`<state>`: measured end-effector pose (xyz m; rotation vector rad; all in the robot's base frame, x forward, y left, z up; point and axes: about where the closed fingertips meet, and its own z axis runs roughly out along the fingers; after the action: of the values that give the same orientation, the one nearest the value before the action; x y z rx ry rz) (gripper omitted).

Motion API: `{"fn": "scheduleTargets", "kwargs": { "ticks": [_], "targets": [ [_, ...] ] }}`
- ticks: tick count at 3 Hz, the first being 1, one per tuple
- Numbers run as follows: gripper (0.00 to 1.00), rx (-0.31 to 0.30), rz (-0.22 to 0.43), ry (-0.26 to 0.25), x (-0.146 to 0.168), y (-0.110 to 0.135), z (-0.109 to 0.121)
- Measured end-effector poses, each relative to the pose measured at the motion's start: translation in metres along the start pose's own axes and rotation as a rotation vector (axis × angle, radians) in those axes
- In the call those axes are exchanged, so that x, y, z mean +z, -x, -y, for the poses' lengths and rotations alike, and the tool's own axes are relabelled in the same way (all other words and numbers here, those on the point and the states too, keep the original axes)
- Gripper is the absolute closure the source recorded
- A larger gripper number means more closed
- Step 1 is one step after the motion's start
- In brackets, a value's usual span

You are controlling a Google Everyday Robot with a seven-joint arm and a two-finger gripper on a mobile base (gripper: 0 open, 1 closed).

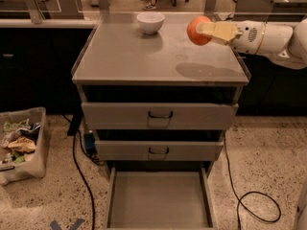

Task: Pick orange from bottom drawer and place on counter

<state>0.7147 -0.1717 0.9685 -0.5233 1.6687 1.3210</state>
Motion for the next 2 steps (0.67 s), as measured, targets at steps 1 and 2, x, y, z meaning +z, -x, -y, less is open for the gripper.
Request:
{"fn": "scheduleTargets", "kwargs": {
  "ticks": [1,2],
  "targets": [
    [1.00,-0.063,-0.025,0.000,0.012,0.016,-0.002],
    [1.00,-0.250,-0.232,-0.019,0.062,0.011,-0.006]
  ]
}}
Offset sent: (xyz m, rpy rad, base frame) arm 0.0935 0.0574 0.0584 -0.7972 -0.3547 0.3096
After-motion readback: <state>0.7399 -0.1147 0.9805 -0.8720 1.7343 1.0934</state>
